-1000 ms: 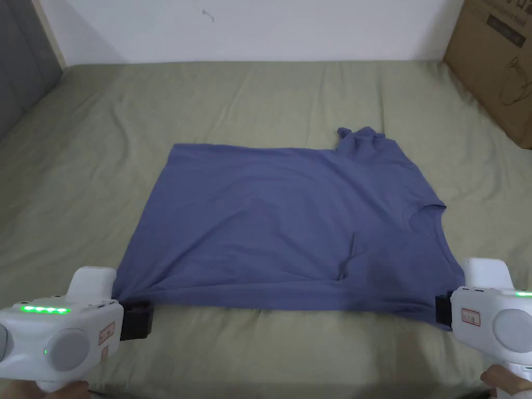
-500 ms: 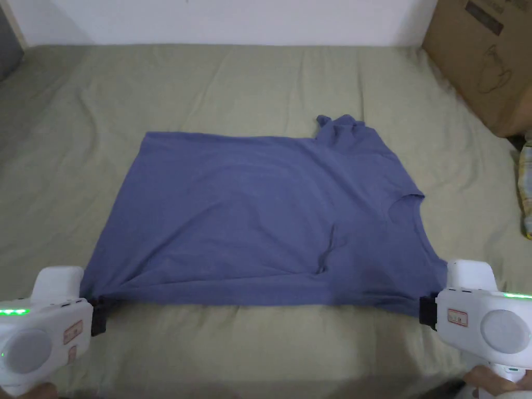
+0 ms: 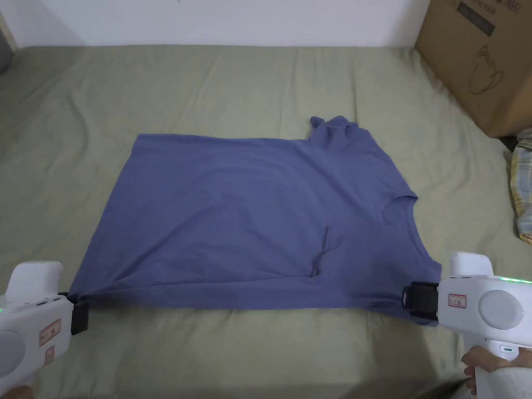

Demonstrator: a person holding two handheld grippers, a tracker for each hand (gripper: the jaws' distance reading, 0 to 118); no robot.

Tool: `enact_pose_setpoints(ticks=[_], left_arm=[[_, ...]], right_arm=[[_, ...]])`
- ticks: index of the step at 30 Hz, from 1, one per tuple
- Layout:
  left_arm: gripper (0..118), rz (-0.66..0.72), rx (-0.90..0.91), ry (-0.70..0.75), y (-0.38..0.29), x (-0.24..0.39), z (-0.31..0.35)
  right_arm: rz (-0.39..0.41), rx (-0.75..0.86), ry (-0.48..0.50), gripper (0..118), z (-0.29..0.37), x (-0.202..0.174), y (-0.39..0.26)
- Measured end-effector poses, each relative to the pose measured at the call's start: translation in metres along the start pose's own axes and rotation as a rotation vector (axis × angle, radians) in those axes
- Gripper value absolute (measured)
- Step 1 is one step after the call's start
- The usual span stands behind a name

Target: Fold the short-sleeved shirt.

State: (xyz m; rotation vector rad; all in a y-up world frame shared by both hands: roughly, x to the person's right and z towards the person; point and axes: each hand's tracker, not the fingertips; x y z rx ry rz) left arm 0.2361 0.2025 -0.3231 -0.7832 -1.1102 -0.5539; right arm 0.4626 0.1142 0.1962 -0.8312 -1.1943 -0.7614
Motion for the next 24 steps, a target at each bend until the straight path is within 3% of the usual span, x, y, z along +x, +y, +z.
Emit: enact_pose_setpoints(ticks=[2,5,11,15,24], left_arm=[[0,0.008,0.000,-0.002,-0.002,-0.006,-0.006],[0,0.009,-0.009,0.003,-0.002,-0.005,-0.007],[0,0.003,-0.031,0.010,0.002,-0.003,-0.011],[0,0.012,-0.032,0.013,0.015,-0.004,-0.011],[0,-0.008,-0.004,0.044,0.103,0.006,-0.045]], right_arm=[[-0.015,-0.064,0.023,21,-0.011,-0.001,-0.003],[-0.024,-0.036,0.019,9,-0.006,-0.003,-0.007],[-0.001,0.015,0.017,7,0.015,-0.007,0.000],[-0.045,0.039,0.047,7,0.025,-0.005,0.014],[-0.054,0.076,0.051,7,0.012,-0.014,0.093]])
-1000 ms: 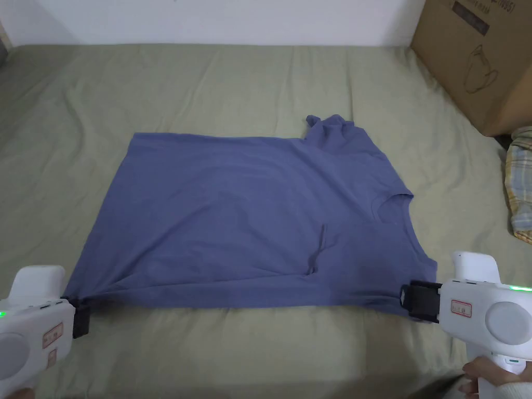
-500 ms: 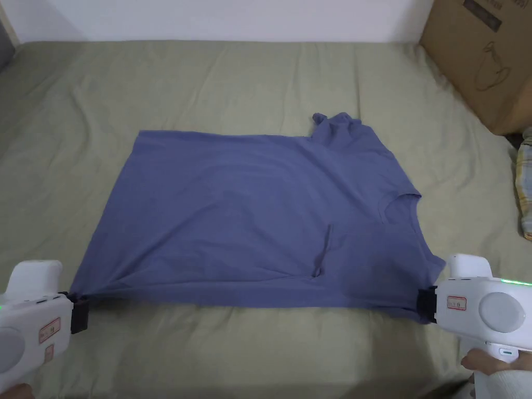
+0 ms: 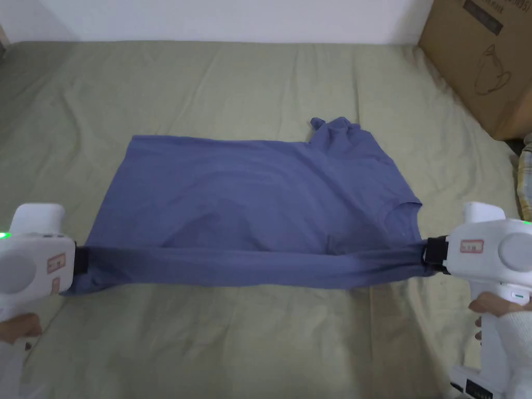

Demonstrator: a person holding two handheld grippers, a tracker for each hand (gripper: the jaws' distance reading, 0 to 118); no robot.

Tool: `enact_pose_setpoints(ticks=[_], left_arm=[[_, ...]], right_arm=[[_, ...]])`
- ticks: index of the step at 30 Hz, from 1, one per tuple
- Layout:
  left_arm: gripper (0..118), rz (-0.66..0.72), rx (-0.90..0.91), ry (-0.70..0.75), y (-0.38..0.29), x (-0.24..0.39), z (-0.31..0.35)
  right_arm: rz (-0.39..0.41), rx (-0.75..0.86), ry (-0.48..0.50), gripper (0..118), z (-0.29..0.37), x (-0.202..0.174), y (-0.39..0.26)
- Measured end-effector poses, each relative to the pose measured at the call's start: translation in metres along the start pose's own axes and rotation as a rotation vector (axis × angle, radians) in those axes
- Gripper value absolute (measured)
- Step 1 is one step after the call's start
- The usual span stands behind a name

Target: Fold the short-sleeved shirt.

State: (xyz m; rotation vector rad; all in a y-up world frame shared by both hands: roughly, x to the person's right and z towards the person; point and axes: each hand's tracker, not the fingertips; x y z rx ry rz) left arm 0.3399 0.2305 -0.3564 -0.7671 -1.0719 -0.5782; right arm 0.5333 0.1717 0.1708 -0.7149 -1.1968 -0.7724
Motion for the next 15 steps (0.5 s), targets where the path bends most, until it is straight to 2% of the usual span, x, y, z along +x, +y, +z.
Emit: enact_pose_setpoints(ticks=[4,9,10,11,13,15], left_arm=[[0,-0.082,-0.024,0.044,0.043,0.018,-0.040],[1,-0.121,-0.068,0.061,0.066,0.030,-0.090],[14,-0.129,-0.099,0.068,0.068,0.032,-0.098],[37,-0.122,-0.117,0.059,0.068,0.032,-0.104],[94,-0.122,-0.134,0.067,0.064,0.030,-0.108],[92,-0.110,-0.107,0.063,0.057,0.027,-0.102]], right_arm=[[-0.014,-0.042,-0.022,7,-0.035,-0.007,0.034],[-0.011,-0.091,-0.042,7,-0.075,-0.011,0.055],[-0.022,-0.104,-0.038,14,-0.081,-0.009,0.057],[-0.019,-0.120,-0.042,30,-0.085,-0.010,0.057],[0.004,-0.123,-0.097,68,-0.086,-0.010,0.056],[0.003,-0.107,-0.090,68,-0.080,-0.005,0.054]])
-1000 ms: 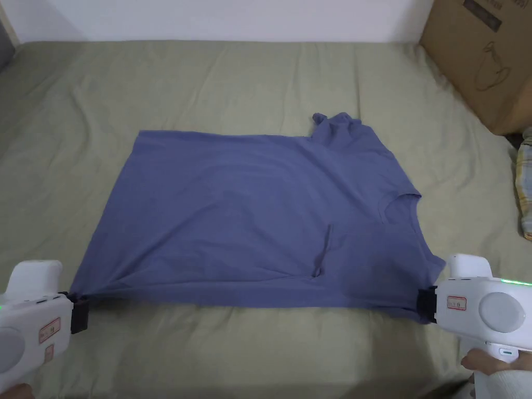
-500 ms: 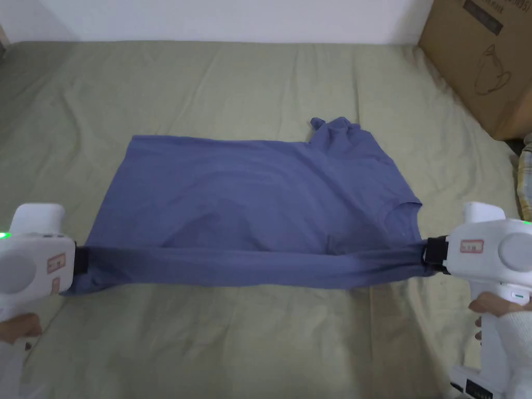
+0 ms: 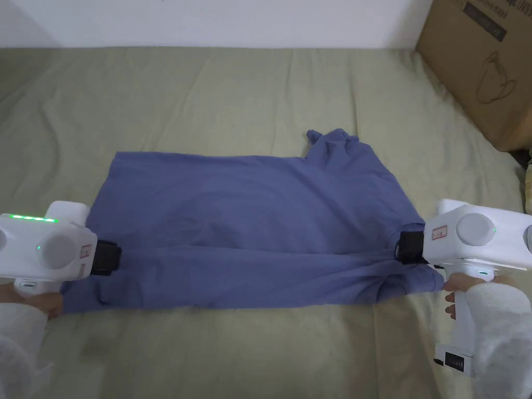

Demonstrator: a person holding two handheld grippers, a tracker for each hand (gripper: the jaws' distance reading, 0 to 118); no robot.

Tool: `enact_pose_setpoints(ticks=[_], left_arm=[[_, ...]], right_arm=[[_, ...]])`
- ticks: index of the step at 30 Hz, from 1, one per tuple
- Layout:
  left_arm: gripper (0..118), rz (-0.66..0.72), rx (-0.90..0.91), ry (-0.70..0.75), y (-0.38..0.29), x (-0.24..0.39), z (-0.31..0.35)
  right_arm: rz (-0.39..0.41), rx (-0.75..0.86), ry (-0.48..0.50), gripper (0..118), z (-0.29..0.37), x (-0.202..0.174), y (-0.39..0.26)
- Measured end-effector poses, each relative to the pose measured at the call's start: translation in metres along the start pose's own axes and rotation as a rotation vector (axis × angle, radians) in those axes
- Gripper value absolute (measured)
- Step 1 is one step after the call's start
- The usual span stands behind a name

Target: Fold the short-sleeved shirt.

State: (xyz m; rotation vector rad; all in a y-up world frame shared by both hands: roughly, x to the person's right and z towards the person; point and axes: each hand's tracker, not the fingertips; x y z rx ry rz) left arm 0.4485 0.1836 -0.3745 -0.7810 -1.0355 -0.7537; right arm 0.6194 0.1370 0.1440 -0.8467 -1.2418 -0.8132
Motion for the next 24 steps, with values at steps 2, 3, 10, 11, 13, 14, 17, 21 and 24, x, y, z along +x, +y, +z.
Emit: enact_pose_setpoints(ticks=[2,3,10,11,13,14,17,21,24], left_arm=[[94,0.000,0.008,-0.005,-0.006,-0.003,0.008],[94,-0.008,-0.005,-0.015,-0.008,-0.003,0.013],[49,0.074,0.073,-0.108,-0.055,-0.020,0.070],[22,0.104,0.077,-0.127,-0.064,-0.024,0.074],[0,0.142,0.068,-0.143,-0.082,-0.028,0.080],[0,0.158,0.063,-0.154,-0.089,-0.030,0.081],[0,0.179,0.055,-0.146,-0.106,-0.032,0.082],[29,0.202,0.048,-0.134,-0.105,-0.044,0.074],[94,0.235,0.038,-0.131,-0.096,-0.054,0.055]], right_arm=[[-0.029,0.015,0.012,68,0.008,0.005,-0.003],[-0.043,0.027,0.016,68,0.014,0.009,-0.005],[-0.018,0.094,0.040,57,0.055,0.012,-0.044],[0.009,0.103,0.032,38,0.057,0.011,-0.051],[0.019,0.115,0.017,1,0.062,0.007,-0.068],[0.021,0.107,0.024,1,0.062,0.006,-0.073],[-0.002,0.085,0.053,1,0.059,0.002,-0.090],[-0.008,0.066,0.058,1,0.048,0.005,-0.098],[-0.008,0.064,0.057,1,0.048,0.003,-0.102]])
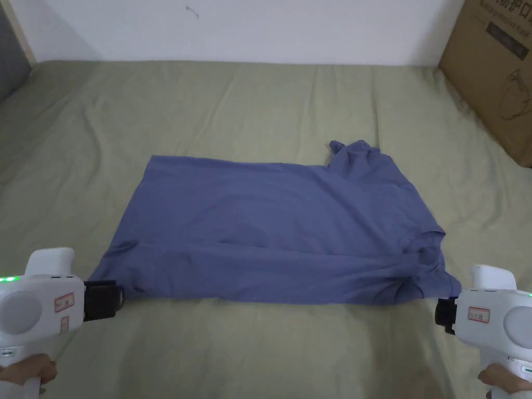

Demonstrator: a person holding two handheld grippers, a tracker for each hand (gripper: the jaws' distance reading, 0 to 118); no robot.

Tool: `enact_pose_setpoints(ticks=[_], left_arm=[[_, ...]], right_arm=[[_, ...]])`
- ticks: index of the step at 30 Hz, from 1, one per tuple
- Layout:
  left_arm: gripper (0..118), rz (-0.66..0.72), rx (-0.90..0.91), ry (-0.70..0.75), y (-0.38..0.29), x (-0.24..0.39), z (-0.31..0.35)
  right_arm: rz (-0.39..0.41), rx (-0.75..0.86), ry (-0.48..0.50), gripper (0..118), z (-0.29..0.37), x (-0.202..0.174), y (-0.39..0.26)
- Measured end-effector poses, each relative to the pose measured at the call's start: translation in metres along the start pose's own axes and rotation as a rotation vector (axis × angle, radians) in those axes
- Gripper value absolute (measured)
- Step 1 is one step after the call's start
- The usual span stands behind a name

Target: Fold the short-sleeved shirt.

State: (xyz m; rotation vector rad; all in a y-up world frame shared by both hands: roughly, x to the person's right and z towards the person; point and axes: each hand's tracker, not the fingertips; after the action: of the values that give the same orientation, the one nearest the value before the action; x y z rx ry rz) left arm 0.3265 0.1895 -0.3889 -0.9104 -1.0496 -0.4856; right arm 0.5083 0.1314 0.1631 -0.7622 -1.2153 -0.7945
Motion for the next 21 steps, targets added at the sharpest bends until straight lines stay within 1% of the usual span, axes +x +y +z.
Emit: enact_pose_setpoints(ticks=[1,3,5,6,7,8,9,10,11,12,13,14,15,16,18,19,21], left_arm=[[90,0.017,0.002,-0.001,0.004,-0.002,-0.005],[92,0.054,0.003,-0.014,0.011,-0.008,-0.018],[89,0.083,-0.019,-0.020,0.016,-0.010,-0.037],[81,0.093,-0.066,-0.010,0.019,-0.009,-0.047],[64,0.094,-0.099,-0.017,0.020,-0.009,-0.057],[63,0.080,-0.100,-0.008,0.020,-0.006,-0.062],[58,0.058,-0.091,0.048,0.018,0.001,-0.058],[42,0.058,-0.076,0.020,0.018,0.003,-0.055],[32,0.031,-0.056,0.028,0.019,0.005,-0.051],[27,0.010,-0.030,0.040,0.019,0.007,-0.049],[22,0.012,-0.018,0.012,0.018,0.005,-0.049],[11,0.028,-0.016,-0.030,0.017,0.004,-0.050],[9,0.029,-0.033,-0.008,0.018,0.008,-0.050],[9,0.002,-0.040,0.017,0.020,0.014,-0.050],[9,-0.044,-0.034,0.038,0.020,0.021,-0.047],[9,-0.049,-0.036,0.038,0.021,0.023,-0.046],[9,-0.054,-0.041,0.034,0.022,0.023,-0.045]], right_arm=[[0.000,-0.002,-0.002,1,-0.001,0.000,-0.001],[-0.001,-0.005,-0.006,1,-0.002,0.003,-0.004],[-0.004,-0.012,-0.013,1,-0.005,0.005,-0.004],[-0.006,-0.015,-0.017,1,-0.005,0.007,-0.005],[-0.007,-0.017,-0.019,1,-0.005,0.008,-0.007],[-0.008,-0.019,-0.021,1,-0.005,0.009,-0.007],[-0.008,-0.021,-0.025,1,-0.006,0.010,-0.007],[-0.006,-0.022,-0.029,1,-0.005,0.011,-0.007],[-0.005,-0.020,-0.030,1,-0.004,0.012,-0.008],[-0.008,-0.018,-0.032,1,-0.004,0.014,-0.006],[-0.014,-0.014,-0.030,1,-0.004,0.015,-0.003],[-0.028,-0.008,-0.021,2,-0.004,0.018,0.001],[-0.042,0.001,-0.011,10,-0.004,0.021,0.006],[-0.050,0.007,-0.008,33,-0.005,0.024,0.012],[-0.055,0.024,-0.017,69,-0.011,0.029,0.027],[-0.048,0.039,-0.024,72,-0.016,0.032,0.035],[-0.034,0.027,-0.048,72,-0.036,0.038,0.051]])
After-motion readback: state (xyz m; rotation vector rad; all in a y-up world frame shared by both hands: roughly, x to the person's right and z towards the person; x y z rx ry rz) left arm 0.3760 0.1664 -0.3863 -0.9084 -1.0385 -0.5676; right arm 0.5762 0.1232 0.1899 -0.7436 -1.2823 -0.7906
